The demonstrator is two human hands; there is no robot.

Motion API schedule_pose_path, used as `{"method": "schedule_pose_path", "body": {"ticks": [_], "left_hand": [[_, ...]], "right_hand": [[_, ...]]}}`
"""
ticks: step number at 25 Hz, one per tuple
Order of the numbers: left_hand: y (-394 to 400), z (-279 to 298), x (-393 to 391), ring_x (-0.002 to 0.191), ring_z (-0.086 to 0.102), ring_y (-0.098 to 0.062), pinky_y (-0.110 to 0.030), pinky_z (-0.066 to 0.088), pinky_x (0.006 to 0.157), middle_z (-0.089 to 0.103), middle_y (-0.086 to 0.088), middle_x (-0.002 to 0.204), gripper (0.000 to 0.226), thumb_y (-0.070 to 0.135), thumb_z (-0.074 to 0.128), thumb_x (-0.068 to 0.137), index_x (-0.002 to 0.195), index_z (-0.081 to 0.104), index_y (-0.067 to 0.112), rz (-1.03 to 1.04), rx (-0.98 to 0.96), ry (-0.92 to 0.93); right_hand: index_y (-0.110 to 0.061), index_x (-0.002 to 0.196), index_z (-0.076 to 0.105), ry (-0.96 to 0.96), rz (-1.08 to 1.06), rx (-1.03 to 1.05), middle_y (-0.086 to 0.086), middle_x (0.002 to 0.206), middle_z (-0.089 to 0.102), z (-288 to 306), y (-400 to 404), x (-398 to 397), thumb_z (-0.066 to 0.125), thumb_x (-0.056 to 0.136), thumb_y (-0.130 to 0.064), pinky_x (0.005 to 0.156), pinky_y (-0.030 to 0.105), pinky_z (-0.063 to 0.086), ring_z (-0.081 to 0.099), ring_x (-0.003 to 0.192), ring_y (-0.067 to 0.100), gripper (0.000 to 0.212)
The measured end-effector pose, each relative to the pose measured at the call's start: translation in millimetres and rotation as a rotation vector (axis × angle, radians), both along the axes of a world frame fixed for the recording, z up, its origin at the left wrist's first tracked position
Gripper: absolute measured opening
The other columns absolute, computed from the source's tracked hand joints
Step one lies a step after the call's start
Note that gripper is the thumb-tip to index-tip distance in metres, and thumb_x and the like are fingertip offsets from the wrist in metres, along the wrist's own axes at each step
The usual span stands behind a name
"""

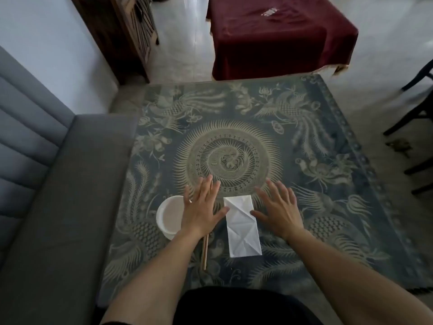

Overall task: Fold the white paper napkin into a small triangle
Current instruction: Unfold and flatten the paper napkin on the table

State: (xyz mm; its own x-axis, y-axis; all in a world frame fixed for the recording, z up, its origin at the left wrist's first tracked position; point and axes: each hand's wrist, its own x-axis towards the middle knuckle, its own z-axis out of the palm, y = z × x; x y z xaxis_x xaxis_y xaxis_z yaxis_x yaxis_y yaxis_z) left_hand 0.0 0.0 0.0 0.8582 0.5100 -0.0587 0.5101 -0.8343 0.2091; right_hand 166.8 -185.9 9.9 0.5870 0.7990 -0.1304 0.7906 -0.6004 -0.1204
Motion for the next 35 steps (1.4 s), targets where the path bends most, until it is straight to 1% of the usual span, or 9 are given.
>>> {"method": "schedule_pose_path", "body": {"ticks": [2, 3, 7, 10, 14, 22, 27, 31, 35], "left_hand": [[-3.0, -6.0, 3.8, 0.149, -0.013, -0.018, -0.049, -0.017, 0.113, 0.002, 0.000, 0.165, 0.074, 0.067, 0.030, 0.096, 0.155, 0.013, 0.027, -0.045, 0.035, 0.081], [-4.6, -9.6, 4.8, 0.149, -0.009, -0.020, -0.049, -0.014, 0.114, 0.010, -0.001, 0.165, 0.070, 0.062, 0.037, 0.096, 0.154, 0.021, 0.026, -0.054, 0.037, 0.116], [-9.1, -16.4, 13.9, 0.143, 0.017, -0.024, -0.050, -0.007, 0.116, 0.045, 0.002, 0.144, 0.048, 0.049, 0.054, 0.095, 0.136, 0.051, 0.025, -0.055, 0.029, 0.155], [-9.4, -15.6, 24.4, 0.126, 0.040, -0.022, -0.052, 0.004, 0.117, 0.059, 0.003, 0.121, 0.033, 0.045, 0.058, 0.093, 0.118, 0.065, 0.025, -0.051, 0.120, 0.179], [-6.6, -19.9, 35.1, 0.116, 0.048, -0.023, -0.050, 0.013, 0.116, 0.062, 0.002, 0.114, 0.028, 0.045, 0.059, 0.093, 0.111, 0.067, 0.025, 0.016, 0.133, 0.172], [-0.5, -24.6, 60.2, 0.109, 0.052, -0.021, -0.046, 0.019, 0.110, 0.066, 0.005, 0.107, 0.022, 0.043, 0.059, 0.093, 0.103, 0.070, 0.027, 0.118, 0.049, 0.123], [1.2, -22.3, 64.3, 0.102, 0.053, -0.019, -0.041, 0.029, 0.096, 0.066, 0.007, 0.100, 0.008, 0.038, 0.064, 0.090, 0.091, 0.068, 0.031, 0.127, 0.004, 0.104], [4.4, -19.8, 64.2, 0.098, 0.049, -0.018, -0.034, 0.044, 0.077, 0.059, 0.003, 0.100, 0.007, 0.029, 0.066, 0.087, 0.085, 0.067, 0.023, 0.122, -0.211, 0.041], [9.1, -7.7, 73.6, 0.081, 0.059, -0.016, -0.029, 0.047, 0.066, 0.066, 0.004, 0.085, 0.006, 0.025, 0.069, 0.080, 0.078, 0.067, 0.019, 0.204, -0.635, 0.068]], "right_hand": [[-0.029, 0.138, 0.044, -0.008, 0.073, 0.027, 0.007, 0.145, 0.040, -5.6, 2.0, -6.4, 0.066, 0.079, -0.060, 0.107, 0.052, 0.028, 0.030, 0.134, 0.034, 0.070], [-0.027, 0.136, 0.047, 0.000, 0.110, 0.005, 0.005, 0.140, 0.045, -10.9, 2.7, -11.8, 0.068, 0.078, -0.058, 0.103, 0.049, 0.032, 0.035, 0.129, 0.033, 0.068], [-0.027, 0.144, 0.038, 0.087, 0.154, -0.071, 0.002, 0.148, 0.040, -32.8, 5.4, -34.1, 0.064, 0.081, -0.060, 0.105, 0.044, 0.033, 0.033, 0.135, 0.027, 0.076], [-0.027, 0.144, 0.038, 0.127, 0.134, -0.075, 0.002, 0.149, 0.039, -39.7, 3.4, -41.5, 0.065, 0.079, -0.061, 0.105, 0.044, 0.033, 0.034, 0.135, 0.027, 0.078], [-0.029, 0.145, 0.035, 0.130, 0.131, -0.075, 0.000, 0.149, 0.037, -42.2, 2.3, -40.7, 0.064, 0.080, -0.063, 0.105, 0.043, 0.032, 0.033, 0.134, 0.025, 0.079], [-0.031, 0.142, 0.038, 0.158, 0.135, -0.077, 0.001, 0.149, 0.038, -42.1, 5.3, -35.3, 0.065, 0.078, -0.063, 0.104, 0.044, 0.034, 0.034, 0.132, 0.025, 0.076], [-0.033, 0.138, 0.042, 0.177, 0.128, -0.064, 0.000, 0.146, 0.040, -42.1, 8.7, -34.0, 0.066, 0.076, -0.065, 0.102, 0.045, 0.035, 0.035, 0.130, 0.025, 0.074], [-0.029, 0.131, 0.046, 0.167, 0.101, -0.026, -0.001, 0.136, 0.046, -41.1, 11.0, -32.6, 0.059, 0.073, -0.075, 0.098, 0.043, 0.039, 0.041, 0.123, 0.024, 0.075], [-0.025, 0.106, 0.050, 0.186, -0.085, 0.080, -0.005, 0.104, 0.053, -30.1, 29.9, -37.1, 0.043, 0.071, -0.086, 0.081, 0.037, 0.044, 0.051, 0.095, 0.019, 0.070]]}}
